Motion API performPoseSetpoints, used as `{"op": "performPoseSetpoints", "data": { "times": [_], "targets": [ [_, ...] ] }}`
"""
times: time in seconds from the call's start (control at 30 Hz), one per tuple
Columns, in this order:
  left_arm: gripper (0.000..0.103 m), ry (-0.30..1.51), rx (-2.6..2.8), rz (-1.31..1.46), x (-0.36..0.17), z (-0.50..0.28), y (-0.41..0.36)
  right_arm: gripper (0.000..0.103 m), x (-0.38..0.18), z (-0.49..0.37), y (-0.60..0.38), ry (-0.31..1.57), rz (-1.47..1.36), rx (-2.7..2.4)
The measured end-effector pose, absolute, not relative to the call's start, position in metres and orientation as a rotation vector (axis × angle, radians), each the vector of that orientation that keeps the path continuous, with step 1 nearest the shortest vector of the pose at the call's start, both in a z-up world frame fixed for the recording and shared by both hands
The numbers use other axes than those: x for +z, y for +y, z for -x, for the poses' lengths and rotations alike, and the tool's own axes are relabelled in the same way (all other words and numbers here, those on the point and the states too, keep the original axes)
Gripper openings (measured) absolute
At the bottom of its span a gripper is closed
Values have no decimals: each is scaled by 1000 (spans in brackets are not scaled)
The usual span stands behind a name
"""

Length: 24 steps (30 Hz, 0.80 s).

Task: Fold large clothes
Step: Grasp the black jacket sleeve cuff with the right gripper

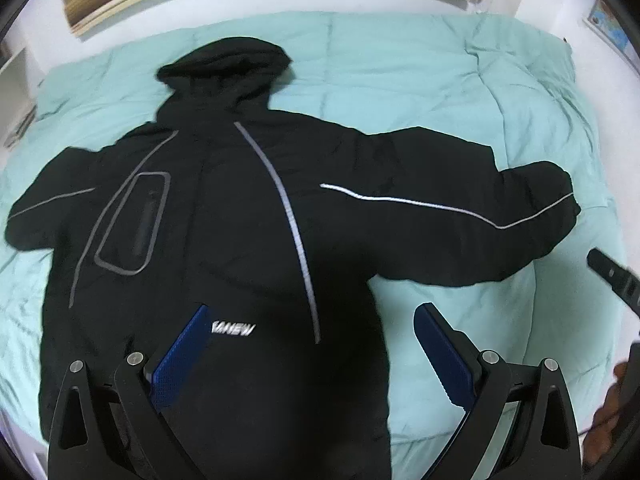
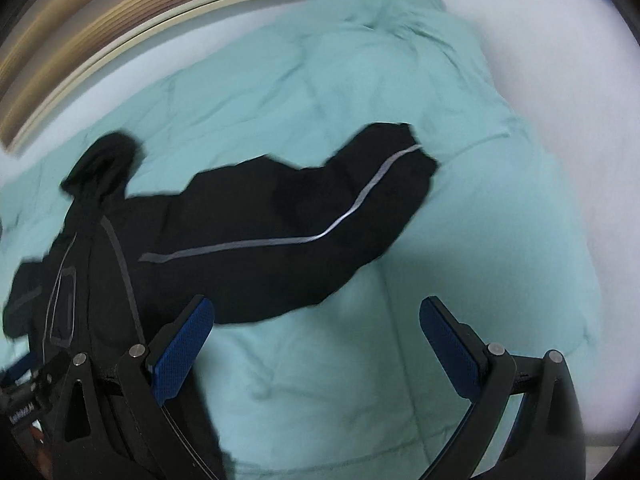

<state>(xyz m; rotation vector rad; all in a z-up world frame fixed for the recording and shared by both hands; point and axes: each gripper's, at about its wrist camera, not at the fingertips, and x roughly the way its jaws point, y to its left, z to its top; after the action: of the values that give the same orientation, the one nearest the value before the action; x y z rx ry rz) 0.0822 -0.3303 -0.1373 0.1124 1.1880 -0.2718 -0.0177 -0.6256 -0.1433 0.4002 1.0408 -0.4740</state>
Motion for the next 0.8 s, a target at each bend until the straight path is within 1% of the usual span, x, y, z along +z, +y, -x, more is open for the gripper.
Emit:
{"op": "performPoseSetpoints", "data": {
  "times": [0.2,0.27,0.33,0.43,0.73,0.8],
  "targets": [
    [101,1193,-331,-119,-157,-114,-369,102,-175,-1,-711,1015,-553,-490],
    [101,1201,-343,-130,-164,-124,-380,97,-186,-8,-732,1016,-597,-490],
    [101,1203,-352,-145,-170,-131,-392,95,-199,-19,-750,1024,-616,-488],
    [101,1211,-361,-173,-182,-142,-408,92,-210,-36,-763,1037,-614,-479],
    [101,1276,-392,-234,-220,-160,-437,92,-238,-78,-788,1036,-629,-491],
    [101,1277,-397,-261,-226,-162,-441,88,-247,-83,-788,1044,-652,-474]
  ]
}}
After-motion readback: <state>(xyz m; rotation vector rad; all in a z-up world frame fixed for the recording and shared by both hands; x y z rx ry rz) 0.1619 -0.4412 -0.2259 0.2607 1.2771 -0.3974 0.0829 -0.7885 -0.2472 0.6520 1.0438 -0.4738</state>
